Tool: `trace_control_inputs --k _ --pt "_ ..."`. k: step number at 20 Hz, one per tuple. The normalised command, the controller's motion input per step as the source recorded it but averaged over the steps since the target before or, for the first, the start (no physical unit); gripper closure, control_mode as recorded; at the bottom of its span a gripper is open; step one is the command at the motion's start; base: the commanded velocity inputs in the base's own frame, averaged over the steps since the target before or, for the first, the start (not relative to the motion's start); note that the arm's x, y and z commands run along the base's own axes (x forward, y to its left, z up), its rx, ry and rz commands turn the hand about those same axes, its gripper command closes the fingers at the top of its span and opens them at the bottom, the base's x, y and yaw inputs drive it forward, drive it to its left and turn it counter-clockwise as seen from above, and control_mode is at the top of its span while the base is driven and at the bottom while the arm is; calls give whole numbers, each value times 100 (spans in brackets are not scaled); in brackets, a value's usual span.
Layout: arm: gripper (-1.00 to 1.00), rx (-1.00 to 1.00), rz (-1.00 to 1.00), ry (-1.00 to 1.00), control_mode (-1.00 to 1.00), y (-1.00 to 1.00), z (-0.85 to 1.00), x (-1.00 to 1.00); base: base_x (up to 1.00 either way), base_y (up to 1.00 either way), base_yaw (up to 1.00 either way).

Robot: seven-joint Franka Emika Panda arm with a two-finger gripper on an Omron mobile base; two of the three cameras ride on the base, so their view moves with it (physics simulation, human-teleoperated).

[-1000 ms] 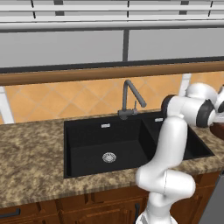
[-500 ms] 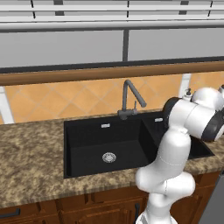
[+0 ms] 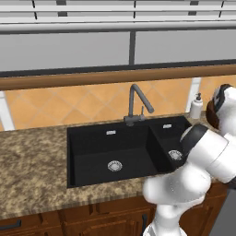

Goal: Pick the bell pepper from the sink and place it in the bowl. Then pick the bowl and place it in the microwave. Then close the microwave door and press the start button.

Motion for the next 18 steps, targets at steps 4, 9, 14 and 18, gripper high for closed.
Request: trace_control_inputs --k 4,9,14,18 --pt "100 0 39 -14 -100 88 58 -64 0 0 0" --pt "100 0 32 -5 -100 100 76 -40 0 0 0" --pt "100 -8 19 -17 -100 99 63 -26 0 0 0" --pt "100 -11 3 -15 -100 84 36 -16 0 0 0"
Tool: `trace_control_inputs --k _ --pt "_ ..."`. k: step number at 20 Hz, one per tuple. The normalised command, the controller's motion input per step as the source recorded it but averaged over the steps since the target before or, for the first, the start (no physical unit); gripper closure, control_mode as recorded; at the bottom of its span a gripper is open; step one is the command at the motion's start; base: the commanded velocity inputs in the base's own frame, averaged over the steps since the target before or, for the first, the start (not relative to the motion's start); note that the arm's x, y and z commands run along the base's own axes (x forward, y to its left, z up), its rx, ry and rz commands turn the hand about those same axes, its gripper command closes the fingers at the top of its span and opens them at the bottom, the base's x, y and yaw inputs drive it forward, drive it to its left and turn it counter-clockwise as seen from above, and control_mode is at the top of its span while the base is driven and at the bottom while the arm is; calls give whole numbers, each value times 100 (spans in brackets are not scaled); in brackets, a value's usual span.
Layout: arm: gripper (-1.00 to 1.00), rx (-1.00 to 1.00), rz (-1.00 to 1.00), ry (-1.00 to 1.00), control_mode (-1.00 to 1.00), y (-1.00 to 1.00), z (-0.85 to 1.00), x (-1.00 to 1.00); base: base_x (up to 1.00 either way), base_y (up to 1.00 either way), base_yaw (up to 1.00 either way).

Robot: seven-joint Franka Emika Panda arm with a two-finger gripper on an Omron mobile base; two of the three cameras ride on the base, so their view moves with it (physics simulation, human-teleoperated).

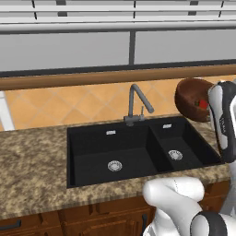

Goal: Pick the bell pepper from the sink and place it in the bowl. Then pick the bowl and place it in the microwave. Then close the microwave door and press the start button.

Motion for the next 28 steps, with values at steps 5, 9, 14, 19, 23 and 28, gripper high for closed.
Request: trace_control_inputs --k 5,9,14,19,23,28 --pt "100 -6 0 2 -100 78 7 -3 0 0 0" --pt "100 -5 0 -3 -100 45 15 -5 0 0 0" --pt "100 0 0 0 -100 36 0 0 0 0 0" --pt "100 0 0 0 -100 48 15 -2 0 0 0" --pt "100 0 2 -5 -100 36 34 -18 0 0 0" --pt "100 0 0 0 -100 3 49 -51 0 0 0"
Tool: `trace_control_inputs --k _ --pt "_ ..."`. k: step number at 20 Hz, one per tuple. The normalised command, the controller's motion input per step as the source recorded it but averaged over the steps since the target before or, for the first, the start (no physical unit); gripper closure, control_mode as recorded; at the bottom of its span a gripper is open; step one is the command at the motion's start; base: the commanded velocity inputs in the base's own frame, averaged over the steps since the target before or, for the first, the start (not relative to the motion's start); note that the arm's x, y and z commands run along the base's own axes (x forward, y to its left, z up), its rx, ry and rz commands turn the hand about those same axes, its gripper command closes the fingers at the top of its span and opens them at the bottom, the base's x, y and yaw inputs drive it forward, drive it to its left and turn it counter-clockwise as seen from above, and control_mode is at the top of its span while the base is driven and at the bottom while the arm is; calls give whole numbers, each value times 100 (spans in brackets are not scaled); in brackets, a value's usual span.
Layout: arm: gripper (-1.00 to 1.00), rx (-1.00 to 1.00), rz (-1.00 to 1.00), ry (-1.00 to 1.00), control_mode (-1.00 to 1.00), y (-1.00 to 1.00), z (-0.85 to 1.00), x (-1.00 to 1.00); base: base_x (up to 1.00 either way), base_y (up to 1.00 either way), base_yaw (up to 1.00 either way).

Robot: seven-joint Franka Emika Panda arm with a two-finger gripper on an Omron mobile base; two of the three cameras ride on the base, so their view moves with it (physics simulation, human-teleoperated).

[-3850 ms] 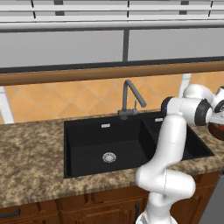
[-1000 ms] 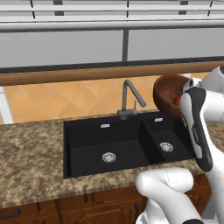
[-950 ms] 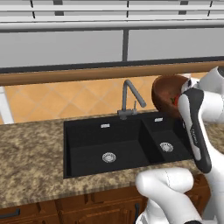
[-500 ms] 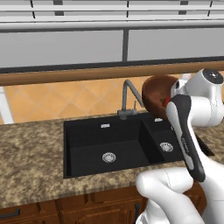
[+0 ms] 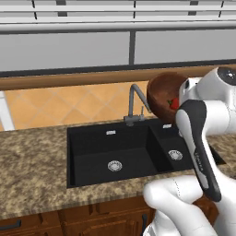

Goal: Pick the bell pepper from the sink and place it in the bowl. Then pick the bowl and place it in the microwave. Then close the microwave door and press the start button.

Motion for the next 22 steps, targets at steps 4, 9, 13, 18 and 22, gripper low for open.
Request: trace_control_inputs --k 4,9,13,18,22 --pt "100 0 0 0 -100 5 40 -75 0 0 0" --pt "100 0 0 -5 100 3 18 -36 0 9 0" --pt "100 0 0 0 100 0 0 0 -13 38 14" --pt "100 0 0 0 100 0 0 0 -17 100 44" --pt "100 0 0 0 100 0 0 0 -1 97 70"
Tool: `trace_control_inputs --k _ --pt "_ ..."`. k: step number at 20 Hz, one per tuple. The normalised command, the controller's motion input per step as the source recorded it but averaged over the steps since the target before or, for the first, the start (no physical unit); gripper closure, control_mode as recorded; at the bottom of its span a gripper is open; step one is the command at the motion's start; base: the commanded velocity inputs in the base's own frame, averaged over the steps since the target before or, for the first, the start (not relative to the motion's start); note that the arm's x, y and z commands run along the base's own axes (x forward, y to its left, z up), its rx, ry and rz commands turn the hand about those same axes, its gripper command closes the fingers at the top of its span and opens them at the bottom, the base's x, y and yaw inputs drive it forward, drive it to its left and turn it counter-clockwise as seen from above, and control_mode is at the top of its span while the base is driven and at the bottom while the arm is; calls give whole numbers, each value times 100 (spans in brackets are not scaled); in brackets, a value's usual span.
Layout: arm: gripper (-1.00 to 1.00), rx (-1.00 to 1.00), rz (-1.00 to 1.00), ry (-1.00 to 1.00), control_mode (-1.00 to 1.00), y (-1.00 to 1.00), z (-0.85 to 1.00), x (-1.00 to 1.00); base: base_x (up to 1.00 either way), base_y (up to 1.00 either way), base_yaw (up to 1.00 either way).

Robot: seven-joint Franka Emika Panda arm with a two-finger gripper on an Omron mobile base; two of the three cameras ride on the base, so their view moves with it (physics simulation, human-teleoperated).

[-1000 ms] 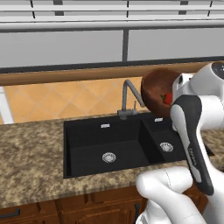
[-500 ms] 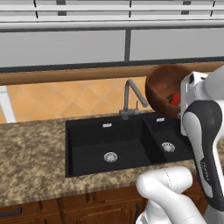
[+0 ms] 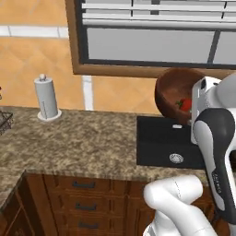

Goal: Pick the bell pepper from the sink and place it in the bowl. Then pick the bowl and place it in the microwave. Then close the microwave door and press the start button.

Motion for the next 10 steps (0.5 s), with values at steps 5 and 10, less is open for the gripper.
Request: trace_control_inputs --k 5,10 --pt "100 0 0 0 100 0 0 0 0 60 85" --pt "100 0 0 0 100 0 0 0 0 11 97"
